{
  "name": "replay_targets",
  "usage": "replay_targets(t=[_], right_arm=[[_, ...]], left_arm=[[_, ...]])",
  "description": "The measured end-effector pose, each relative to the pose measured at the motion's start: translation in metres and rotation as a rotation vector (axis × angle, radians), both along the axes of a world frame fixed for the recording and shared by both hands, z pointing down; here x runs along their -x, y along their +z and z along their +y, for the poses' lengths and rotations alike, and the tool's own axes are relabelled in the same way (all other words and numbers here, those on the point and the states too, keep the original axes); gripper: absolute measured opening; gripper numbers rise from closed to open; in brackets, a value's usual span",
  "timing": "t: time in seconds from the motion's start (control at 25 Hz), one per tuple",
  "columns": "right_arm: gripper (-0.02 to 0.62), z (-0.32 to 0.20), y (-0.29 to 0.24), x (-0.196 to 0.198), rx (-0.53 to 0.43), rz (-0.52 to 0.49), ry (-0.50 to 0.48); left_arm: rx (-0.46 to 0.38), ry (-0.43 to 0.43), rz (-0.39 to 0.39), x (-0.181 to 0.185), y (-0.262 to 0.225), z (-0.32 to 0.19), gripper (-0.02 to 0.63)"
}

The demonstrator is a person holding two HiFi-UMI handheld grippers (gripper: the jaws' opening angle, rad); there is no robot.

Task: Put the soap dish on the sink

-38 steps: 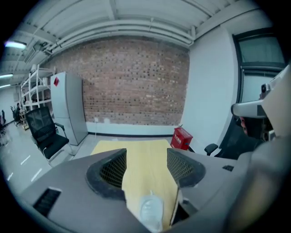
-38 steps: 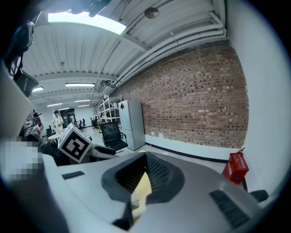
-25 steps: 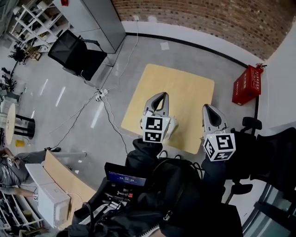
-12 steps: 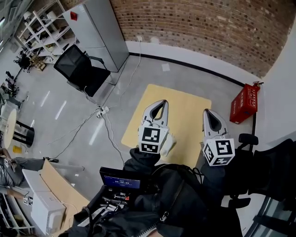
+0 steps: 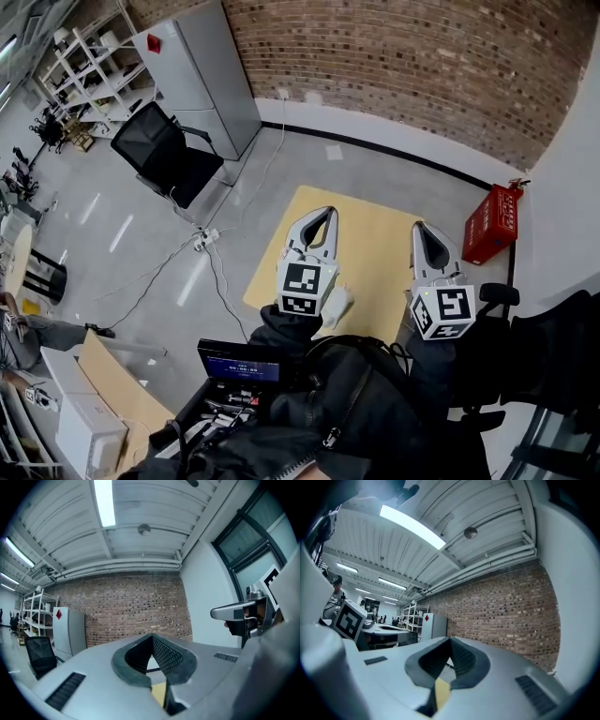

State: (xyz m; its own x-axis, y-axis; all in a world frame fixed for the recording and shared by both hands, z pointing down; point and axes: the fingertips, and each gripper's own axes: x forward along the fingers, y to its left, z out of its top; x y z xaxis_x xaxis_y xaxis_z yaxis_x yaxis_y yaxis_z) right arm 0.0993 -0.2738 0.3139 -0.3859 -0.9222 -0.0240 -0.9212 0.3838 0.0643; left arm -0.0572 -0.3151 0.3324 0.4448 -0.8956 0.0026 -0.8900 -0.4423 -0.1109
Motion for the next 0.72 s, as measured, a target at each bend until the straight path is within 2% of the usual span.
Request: replay_targets(t=[0.72], right_arm=[[0.005,-0.001,0.001,0.007,-0.021,-0.008,-0.016]], left_arm=[[0.022,-0.001,-0.006,0.004,0.011,0.000,0.003]])
